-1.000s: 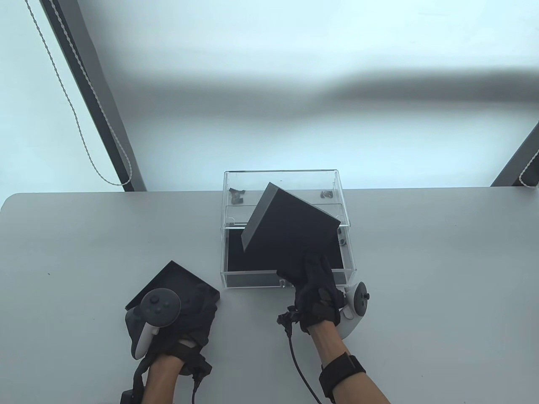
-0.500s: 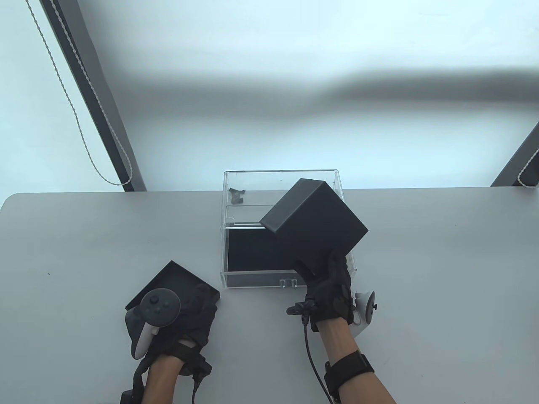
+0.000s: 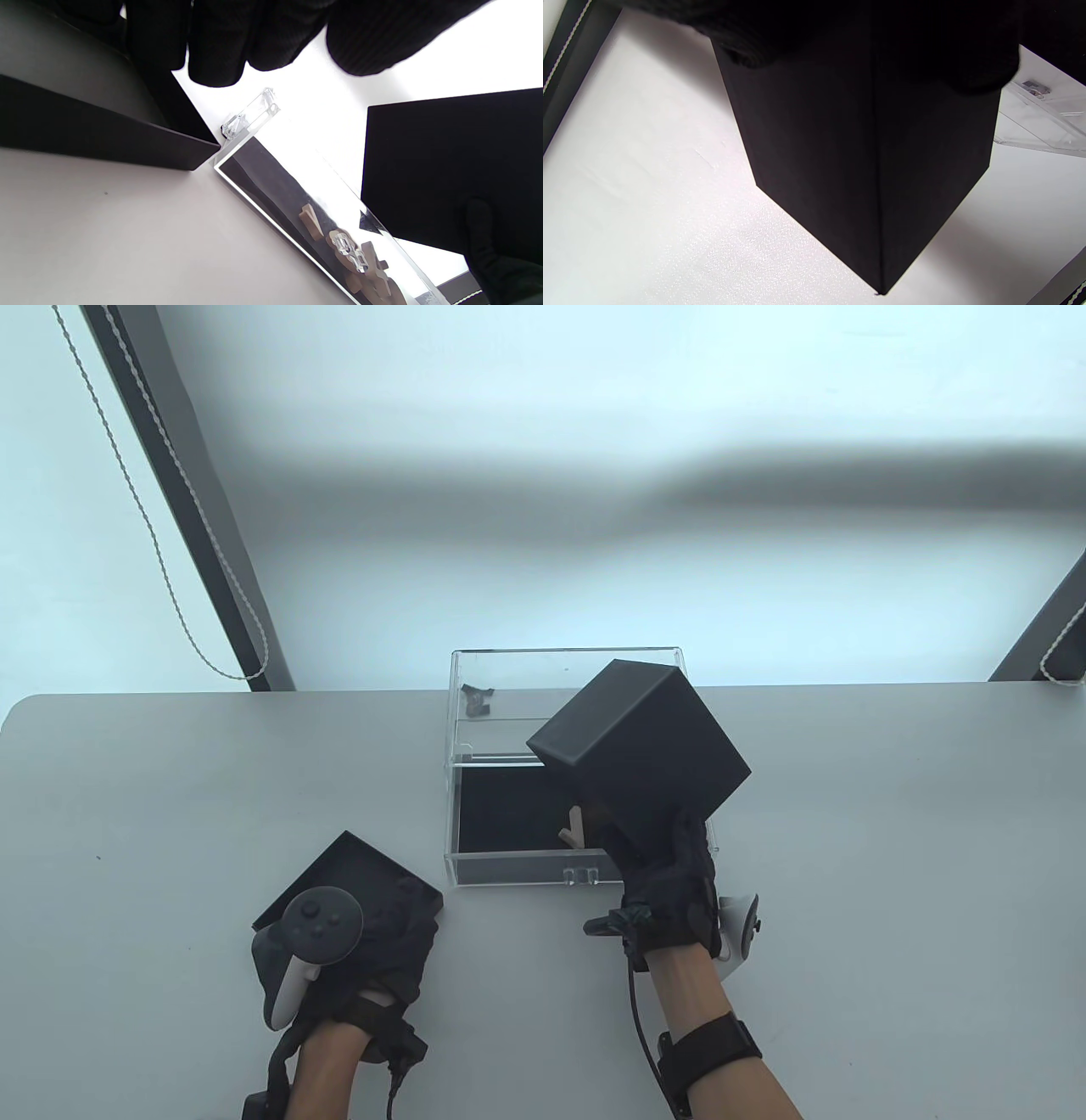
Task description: Pour number blocks into a drawer
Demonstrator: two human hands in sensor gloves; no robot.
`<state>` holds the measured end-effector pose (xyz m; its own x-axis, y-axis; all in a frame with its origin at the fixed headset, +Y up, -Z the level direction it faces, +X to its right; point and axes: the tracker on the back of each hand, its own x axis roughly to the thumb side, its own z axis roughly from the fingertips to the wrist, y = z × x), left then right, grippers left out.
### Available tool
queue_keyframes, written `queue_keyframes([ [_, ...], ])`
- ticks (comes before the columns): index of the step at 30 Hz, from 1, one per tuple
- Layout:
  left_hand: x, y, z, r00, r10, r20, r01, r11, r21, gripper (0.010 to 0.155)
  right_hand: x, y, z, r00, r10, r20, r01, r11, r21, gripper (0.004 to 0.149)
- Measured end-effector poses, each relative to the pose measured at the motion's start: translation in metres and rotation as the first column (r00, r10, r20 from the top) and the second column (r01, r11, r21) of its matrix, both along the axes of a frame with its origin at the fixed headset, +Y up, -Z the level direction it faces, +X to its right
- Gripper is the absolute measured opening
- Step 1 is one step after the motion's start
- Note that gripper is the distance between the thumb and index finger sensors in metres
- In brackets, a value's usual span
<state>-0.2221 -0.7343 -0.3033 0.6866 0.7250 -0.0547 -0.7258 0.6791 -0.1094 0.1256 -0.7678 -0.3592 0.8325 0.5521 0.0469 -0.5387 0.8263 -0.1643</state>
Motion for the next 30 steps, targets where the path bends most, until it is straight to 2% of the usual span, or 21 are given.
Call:
queue_keyframes([
  [6, -0.001, 0.0, 0.0, 1.0, 0.008, 0.0, -0.008, 1.0, 0.006, 0.069, -0.003, 0.009, 0.002, 0.996, 0.089, -0.025, -0.088, 0.995, 0.037, 0.045],
  [12, -0.002, 0.001, 0.0, 1.0, 0.02, 0.0, -0.02, 1.0, 0.01, 0.069, -0.006, 0.027, 0.008, 0.96, 0.274, -0.057, -0.265, 0.956, 0.125, 0.045],
  [15, -0.002, 0.002, 0.001, 1.0, 0.028, -0.001, -0.028, 0.999, 0.019, 0.069, -0.004, 0.041, 0.014, 0.909, 0.413, -0.06, -0.394, 0.897, 0.201, 0.045],
  [19, -0.003, 0.003, 0.001, 0.999, 0.037, -0.001, -0.037, 0.999, 0.026, 0.069, 0.002, 0.06, 0.025, 0.826, 0.563, -0.001, -0.544, 0.798, 0.261, 0.045],
  [25, -0.003, 0.004, 0.002, 0.999, 0.043, 0.0, -0.043, 0.999, 0.027, 0.069, 0.022, 0.084, 0.042, 0.684, 0.724, 0.096, -0.706, 0.622, 0.338, 0.045],
  [30, -0.003, 0.003, 0.002, 0.999, 0.041, 0.0, -0.041, 0.999, 0.025, 0.069, 0.038, 0.098, 0.058, 0.54, 0.821, 0.184, -0.808, 0.444, 0.388, 0.045],
])
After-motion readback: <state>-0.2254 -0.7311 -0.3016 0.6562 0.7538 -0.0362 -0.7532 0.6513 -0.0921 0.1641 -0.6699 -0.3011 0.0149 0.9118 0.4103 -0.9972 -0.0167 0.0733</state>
